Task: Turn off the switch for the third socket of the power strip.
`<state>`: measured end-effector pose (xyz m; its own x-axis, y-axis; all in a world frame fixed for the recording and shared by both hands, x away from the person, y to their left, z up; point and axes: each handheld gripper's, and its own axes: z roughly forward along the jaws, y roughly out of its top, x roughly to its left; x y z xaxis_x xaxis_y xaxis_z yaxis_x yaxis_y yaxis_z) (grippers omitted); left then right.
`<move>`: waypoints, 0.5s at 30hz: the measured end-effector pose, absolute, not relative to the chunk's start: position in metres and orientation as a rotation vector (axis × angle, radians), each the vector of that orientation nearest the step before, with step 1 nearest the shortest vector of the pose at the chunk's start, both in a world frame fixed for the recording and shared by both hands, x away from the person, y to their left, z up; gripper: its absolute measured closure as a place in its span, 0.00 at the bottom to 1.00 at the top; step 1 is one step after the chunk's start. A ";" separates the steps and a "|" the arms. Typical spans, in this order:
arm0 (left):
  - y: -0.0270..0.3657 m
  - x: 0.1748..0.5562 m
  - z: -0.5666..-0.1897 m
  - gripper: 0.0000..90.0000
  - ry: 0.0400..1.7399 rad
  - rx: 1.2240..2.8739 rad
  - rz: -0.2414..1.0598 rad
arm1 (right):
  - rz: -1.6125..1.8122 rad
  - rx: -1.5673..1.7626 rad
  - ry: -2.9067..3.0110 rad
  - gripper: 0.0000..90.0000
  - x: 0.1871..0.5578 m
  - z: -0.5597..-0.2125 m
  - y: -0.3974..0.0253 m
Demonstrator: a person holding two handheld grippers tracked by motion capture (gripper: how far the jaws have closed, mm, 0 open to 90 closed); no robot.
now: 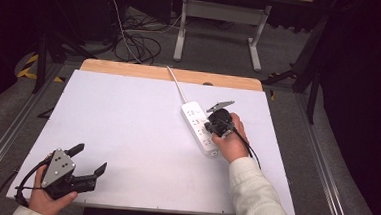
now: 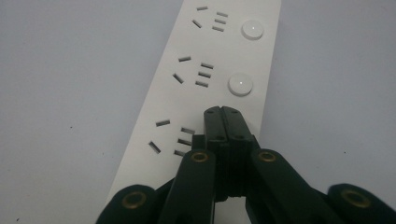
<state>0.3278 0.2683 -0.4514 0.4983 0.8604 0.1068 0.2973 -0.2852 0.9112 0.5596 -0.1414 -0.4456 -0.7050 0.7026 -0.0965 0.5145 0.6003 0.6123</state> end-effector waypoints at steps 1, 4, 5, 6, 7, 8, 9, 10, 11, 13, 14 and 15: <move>0.268 0.328 -0.451 0.15 0.968 1.825 0.771 | 0.805 0.986 2.502 1.00 0.560 -0.446 -0.141; 0.268 0.328 -0.451 0.15 0.969 1.825 0.769 | 0.837 0.993 2.490 1.00 0.558 -0.448 -0.145; 0.268 0.328 -0.451 0.15 0.969 1.825 0.769 | 0.842 0.991 2.488 1.00 0.558 -0.449 -0.146; 0.268 0.328 -0.452 0.15 0.971 1.825 0.769 | 0.842 0.987 2.485 1.00 0.558 -0.449 -0.146; 0.268 0.328 -0.452 0.15 0.971 1.825 0.769 | 0.842 0.987 2.485 1.00 0.558 -0.449 -0.146; 0.268 0.328 -0.452 0.15 0.970 1.826 0.769 | 0.838 0.986 2.488 1.00 0.558 -0.449 -0.146; 0.268 0.328 -0.451 0.15 0.967 1.827 0.772 | 0.839 0.987 2.496 1.00 0.559 -0.448 -0.146; 0.268 0.328 -0.451 0.15 0.973 1.824 0.768 | 0.832 0.986 2.500 1.00 0.560 -0.447 -0.145; 0.268 0.328 -0.451 0.15 0.973 1.824 0.768 | 0.823 0.982 2.501 1.00 0.560 -0.447 -0.144; 0.269 0.329 -0.452 0.15 0.974 1.827 0.769 | 0.832 0.980 2.495 1.00 0.559 -0.446 -0.144; 0.268 0.329 -0.452 0.15 0.975 1.826 0.769 | 0.845 0.976 2.495 1.00 0.559 -0.444 -0.144; 0.268 0.329 -0.452 0.15 0.973 1.826 0.769 | 0.842 0.968 2.499 1.00 0.558 -0.443 -0.145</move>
<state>0.3290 0.2682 -0.4516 0.4966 0.8616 0.1049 0.3013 -0.2845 0.9101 0.5579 -0.1445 -0.4433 -0.7144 0.6940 -0.0898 0.4983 0.5945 0.6311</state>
